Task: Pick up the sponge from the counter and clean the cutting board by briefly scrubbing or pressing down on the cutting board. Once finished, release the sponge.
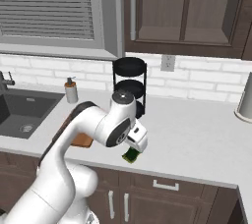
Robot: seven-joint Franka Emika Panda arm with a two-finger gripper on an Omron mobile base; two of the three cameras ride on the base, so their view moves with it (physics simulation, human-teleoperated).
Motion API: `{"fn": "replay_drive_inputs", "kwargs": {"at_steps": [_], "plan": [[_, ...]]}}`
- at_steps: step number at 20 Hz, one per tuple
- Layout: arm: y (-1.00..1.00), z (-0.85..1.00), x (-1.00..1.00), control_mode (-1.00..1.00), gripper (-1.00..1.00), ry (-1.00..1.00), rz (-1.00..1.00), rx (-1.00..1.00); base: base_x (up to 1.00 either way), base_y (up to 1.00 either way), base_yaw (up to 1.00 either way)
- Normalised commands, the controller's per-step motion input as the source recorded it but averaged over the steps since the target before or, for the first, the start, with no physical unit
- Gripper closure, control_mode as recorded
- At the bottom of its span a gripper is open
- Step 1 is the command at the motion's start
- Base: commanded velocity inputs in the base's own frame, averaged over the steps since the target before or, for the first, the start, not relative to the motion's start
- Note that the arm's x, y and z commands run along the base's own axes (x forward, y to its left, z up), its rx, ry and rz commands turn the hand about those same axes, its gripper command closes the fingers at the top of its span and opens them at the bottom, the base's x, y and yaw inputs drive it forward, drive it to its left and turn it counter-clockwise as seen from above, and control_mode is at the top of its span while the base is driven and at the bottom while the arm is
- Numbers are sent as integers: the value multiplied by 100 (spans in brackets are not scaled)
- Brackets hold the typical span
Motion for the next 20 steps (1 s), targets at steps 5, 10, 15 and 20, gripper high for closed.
{"fn": "replay_drive_inputs", "kwargs": {"at_steps": [5,10,15,20], "plan": [[0,-38,64,-100,-100,24,0,-1,0,0,0],[-2,-47,42,-100,-100,25,0,0,0,0,0],[-2,-41,24,-100,-100,3,0,0,0,0,0],[-14,-35,0,-100,-100,0,0,0,0,0,0]]}}
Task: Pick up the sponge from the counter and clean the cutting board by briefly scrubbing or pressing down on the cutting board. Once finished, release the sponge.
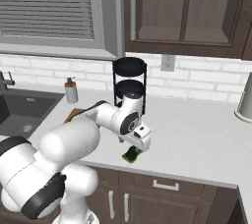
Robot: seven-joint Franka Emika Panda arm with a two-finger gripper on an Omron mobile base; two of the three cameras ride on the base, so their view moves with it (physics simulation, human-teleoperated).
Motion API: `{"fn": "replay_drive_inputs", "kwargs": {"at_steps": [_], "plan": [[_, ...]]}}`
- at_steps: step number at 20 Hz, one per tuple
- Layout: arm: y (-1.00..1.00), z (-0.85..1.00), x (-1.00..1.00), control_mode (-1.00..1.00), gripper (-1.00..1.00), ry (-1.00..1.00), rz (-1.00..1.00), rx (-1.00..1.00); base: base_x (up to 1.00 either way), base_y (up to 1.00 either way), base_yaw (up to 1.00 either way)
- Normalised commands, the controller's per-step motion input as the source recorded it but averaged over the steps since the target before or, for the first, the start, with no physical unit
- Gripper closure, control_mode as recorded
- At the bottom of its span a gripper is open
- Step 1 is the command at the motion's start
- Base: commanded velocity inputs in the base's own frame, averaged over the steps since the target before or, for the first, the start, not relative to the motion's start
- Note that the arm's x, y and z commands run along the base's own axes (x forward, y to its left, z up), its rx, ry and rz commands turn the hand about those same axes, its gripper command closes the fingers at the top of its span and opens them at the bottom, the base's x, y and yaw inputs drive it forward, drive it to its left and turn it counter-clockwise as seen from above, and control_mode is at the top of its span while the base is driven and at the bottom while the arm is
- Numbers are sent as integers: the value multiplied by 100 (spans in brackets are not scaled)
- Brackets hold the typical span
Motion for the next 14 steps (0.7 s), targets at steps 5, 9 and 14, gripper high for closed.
{"fn": "replay_drive_inputs", "kwargs": {"at_steps": [5,9,14], "plan": [[-4,-35,1,-100,-100,0,0,0,0,0,0],[0,-27,3,-100,-100,0,0,0,0,0,0],[0,-18,0,-100,-100,0,0,0,0,0,0]]}}
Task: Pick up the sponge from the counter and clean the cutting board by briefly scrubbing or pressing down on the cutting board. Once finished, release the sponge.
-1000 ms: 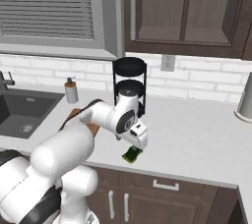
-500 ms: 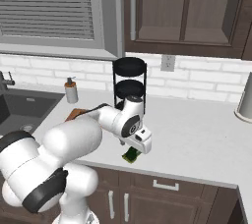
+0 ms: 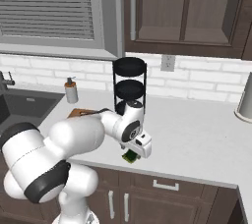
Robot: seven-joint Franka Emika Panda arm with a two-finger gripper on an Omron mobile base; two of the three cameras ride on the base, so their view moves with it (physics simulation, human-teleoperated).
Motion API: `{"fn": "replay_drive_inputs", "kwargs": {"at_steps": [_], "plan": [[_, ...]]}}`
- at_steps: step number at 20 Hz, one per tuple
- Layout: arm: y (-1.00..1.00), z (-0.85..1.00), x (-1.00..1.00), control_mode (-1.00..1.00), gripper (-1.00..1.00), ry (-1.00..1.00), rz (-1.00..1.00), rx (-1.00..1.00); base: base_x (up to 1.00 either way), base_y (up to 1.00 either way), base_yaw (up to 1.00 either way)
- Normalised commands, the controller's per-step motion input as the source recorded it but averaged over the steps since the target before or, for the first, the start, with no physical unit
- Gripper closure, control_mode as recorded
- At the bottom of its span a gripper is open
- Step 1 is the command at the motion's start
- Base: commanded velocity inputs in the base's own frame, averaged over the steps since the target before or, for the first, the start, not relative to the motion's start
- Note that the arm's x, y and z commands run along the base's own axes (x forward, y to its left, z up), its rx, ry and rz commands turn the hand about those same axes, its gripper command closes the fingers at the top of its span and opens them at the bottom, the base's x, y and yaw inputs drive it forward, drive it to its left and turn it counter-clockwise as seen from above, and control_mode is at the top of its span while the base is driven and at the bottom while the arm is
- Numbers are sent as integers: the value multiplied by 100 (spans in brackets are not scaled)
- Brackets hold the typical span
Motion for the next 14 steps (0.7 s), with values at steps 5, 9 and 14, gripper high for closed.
{"fn": "replay_drive_inputs", "kwargs": {"at_steps": [5,9,14], "plan": [[0,-8,6,-100,-100,0,0,0,0,0,0],[0,-4,11,-100,-100,0,0,0,0,0,0],[0,-7,7,-100,-100,0,0,0,0,0,0]]}}
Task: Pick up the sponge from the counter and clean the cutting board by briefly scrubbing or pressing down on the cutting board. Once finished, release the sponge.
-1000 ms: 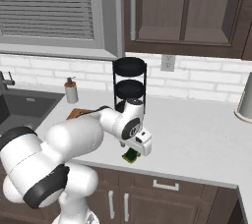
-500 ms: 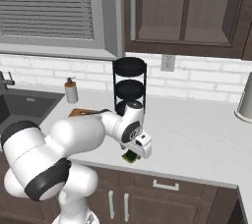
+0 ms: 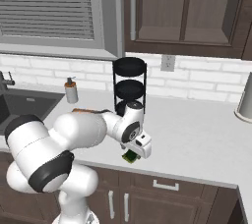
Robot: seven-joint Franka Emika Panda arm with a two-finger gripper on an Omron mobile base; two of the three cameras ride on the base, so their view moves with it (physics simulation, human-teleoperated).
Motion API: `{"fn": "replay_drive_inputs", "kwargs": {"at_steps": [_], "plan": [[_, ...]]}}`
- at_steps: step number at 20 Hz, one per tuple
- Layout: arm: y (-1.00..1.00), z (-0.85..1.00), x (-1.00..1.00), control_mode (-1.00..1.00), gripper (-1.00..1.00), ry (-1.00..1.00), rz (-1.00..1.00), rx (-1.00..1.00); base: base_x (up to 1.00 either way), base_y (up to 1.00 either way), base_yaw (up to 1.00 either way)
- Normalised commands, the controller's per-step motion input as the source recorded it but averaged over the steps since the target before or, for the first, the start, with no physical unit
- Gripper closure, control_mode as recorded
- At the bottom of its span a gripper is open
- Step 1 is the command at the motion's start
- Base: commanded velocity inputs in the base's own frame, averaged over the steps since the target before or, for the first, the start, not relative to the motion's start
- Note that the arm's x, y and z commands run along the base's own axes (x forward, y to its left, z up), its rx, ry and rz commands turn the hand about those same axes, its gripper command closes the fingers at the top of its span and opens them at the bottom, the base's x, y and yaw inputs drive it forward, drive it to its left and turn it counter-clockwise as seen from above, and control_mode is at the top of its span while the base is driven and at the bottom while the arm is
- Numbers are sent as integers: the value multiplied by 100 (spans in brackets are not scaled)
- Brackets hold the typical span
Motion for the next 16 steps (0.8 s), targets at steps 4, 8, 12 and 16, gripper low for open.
{"fn": "replay_drive_inputs", "kwargs": {"at_steps": [4,8,12,16], "plan": [[0,-17,0,-100,-100,0,0,0,0,0,0],[0,-15,0,-100,-100,0,0,0,0,0,0],[0,-10,0,-100,100,0,0,0,0,0,0],[0,0,0,-100,100,0,0,0,0,0,0]]}}
